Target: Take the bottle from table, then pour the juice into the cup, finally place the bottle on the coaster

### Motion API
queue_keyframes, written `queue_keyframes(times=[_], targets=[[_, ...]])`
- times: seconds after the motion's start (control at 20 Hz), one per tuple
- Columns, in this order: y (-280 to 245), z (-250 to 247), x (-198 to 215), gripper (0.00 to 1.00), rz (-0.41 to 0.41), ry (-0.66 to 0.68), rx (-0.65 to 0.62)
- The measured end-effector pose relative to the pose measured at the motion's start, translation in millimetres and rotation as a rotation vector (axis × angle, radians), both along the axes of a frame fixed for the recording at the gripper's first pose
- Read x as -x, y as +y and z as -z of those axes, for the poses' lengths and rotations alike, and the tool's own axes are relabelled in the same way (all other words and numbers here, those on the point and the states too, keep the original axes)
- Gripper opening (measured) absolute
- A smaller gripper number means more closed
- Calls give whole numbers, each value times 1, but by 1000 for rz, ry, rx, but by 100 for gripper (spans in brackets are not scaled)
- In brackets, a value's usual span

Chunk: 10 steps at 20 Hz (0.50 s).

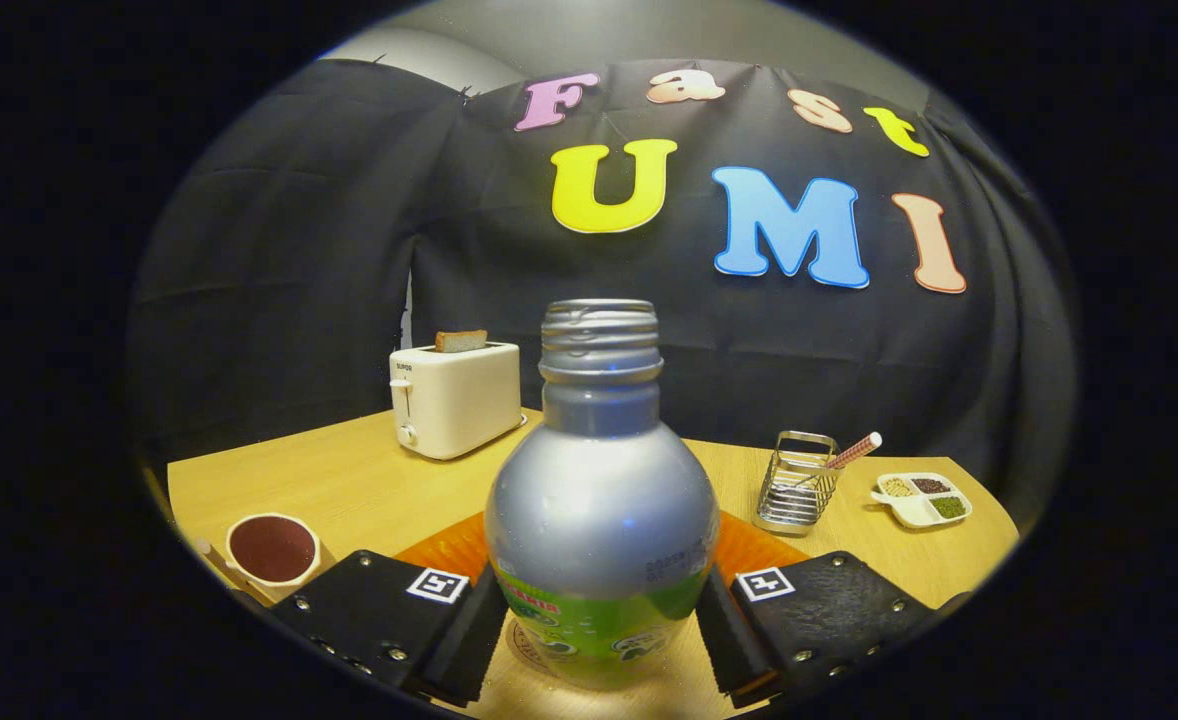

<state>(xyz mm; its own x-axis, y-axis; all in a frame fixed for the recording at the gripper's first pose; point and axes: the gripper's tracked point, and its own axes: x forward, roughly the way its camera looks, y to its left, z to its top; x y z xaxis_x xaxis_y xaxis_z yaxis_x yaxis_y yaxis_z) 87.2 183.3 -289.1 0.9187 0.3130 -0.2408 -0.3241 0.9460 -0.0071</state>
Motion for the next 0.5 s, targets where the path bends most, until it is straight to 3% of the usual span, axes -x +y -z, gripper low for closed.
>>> queue_keyframes(times=[0.5], targets=[[17, 19, -28, 82, 22, 18, -88]])
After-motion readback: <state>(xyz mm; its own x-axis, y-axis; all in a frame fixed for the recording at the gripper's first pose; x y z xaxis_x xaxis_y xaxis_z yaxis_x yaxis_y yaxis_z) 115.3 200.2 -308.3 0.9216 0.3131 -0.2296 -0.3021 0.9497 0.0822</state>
